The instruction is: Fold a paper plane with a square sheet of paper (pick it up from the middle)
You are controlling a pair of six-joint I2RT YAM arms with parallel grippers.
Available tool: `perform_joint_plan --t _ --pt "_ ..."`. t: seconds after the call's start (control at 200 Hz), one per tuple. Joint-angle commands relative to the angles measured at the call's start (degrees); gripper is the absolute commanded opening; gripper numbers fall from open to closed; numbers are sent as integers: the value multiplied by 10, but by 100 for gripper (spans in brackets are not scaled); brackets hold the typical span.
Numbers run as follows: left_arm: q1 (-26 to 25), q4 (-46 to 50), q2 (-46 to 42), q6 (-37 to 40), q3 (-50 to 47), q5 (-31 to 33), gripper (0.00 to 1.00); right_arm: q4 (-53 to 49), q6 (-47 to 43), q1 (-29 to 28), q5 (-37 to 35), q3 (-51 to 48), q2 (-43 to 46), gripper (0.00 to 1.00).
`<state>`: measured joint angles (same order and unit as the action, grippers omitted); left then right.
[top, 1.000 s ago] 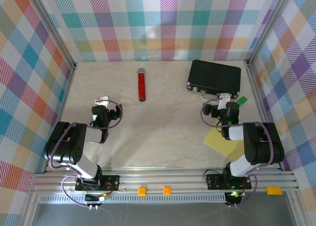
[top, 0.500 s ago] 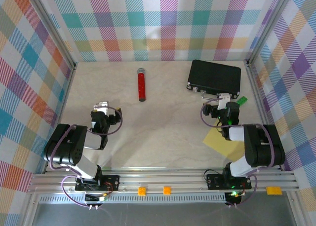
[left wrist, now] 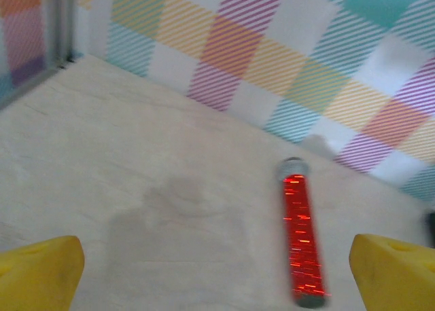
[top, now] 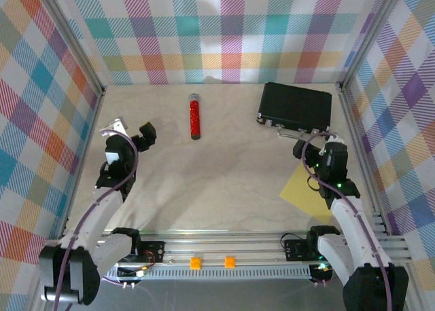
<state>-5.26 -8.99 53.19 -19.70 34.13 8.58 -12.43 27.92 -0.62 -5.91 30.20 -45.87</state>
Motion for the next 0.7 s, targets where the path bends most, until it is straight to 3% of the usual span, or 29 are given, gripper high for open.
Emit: perform_joint_plan --t 0.0,0.075,0.21,0.345,0.695 --pt "5 161 -42 -136 -12 -80 100 -165 126 6 53 22 3 99" --pt "5 166 -68 -174 -21 -117 100 -193 153 6 61 20 -9 99" --pt "6 230 -59 -161 12 -191 100 -207 158 6 58 10 -22 99" --pt "5 326 -42 -127 35 -215 100 -186 150 7 83 -5 -37 99" --pt "5 344 -76 -113 25 -267 100 -159 132 6 132 -2 -144 99"
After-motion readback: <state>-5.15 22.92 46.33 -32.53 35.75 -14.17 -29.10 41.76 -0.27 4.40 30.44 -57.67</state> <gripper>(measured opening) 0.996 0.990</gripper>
